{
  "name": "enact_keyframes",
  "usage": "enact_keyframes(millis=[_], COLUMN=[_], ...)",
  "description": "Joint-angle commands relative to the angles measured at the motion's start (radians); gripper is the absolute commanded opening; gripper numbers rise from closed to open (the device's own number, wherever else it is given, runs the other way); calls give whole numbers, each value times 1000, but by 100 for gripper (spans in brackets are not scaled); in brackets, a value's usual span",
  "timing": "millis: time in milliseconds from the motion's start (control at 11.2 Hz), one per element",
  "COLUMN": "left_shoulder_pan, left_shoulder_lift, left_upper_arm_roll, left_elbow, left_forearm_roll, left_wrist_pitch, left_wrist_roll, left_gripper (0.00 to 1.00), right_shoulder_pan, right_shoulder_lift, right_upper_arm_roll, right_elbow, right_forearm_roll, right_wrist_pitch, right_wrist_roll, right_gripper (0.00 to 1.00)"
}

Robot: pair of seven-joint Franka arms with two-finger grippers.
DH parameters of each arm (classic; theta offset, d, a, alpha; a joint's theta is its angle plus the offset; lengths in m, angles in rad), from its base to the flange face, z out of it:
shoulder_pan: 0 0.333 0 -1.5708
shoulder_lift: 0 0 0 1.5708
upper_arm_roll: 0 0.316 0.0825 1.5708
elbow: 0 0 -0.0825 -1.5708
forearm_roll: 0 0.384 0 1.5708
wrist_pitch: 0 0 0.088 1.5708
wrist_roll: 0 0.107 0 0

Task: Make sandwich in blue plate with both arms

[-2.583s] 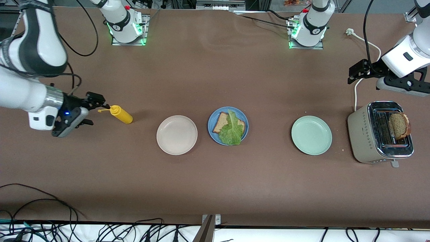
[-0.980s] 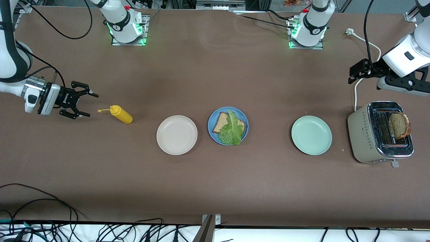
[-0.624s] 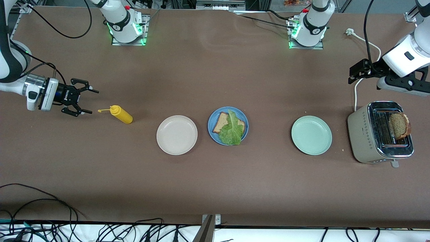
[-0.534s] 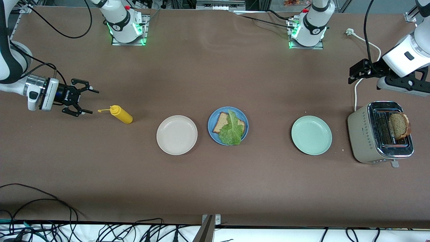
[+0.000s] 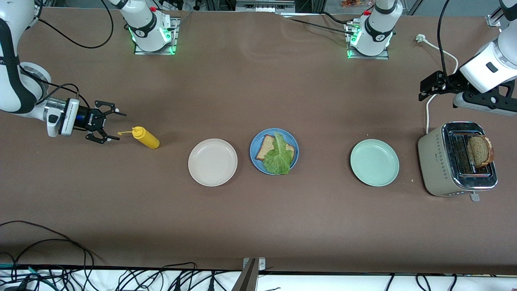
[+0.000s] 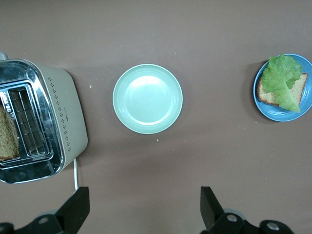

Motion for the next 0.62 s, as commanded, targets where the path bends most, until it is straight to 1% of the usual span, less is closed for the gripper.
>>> enact_keyframes(millis=[0, 178, 534], left_shoulder_pan=[0, 0, 0], left_shoulder_lift=[18, 18, 18], left_upper_arm_roll=[1, 1, 1], left_elbow=[36, 36, 36], left_forearm_roll=[4, 4, 4], left_wrist_pitch=[-25, -25, -25], left_wrist_roll=[13, 13, 13], left_gripper=[100, 100, 100], right_shoulder_pan=[-27, -30, -30], right_shoulder_lift=[54, 79, 134], right_upper_arm_roll=[2, 2, 2], right_elbow=[14, 23, 29], right_forearm_roll=[57, 58, 101], right_wrist_pitch=[-46, -59, -104], right_wrist_roll=[-78, -107, -147], right_gripper=[100, 100, 100])
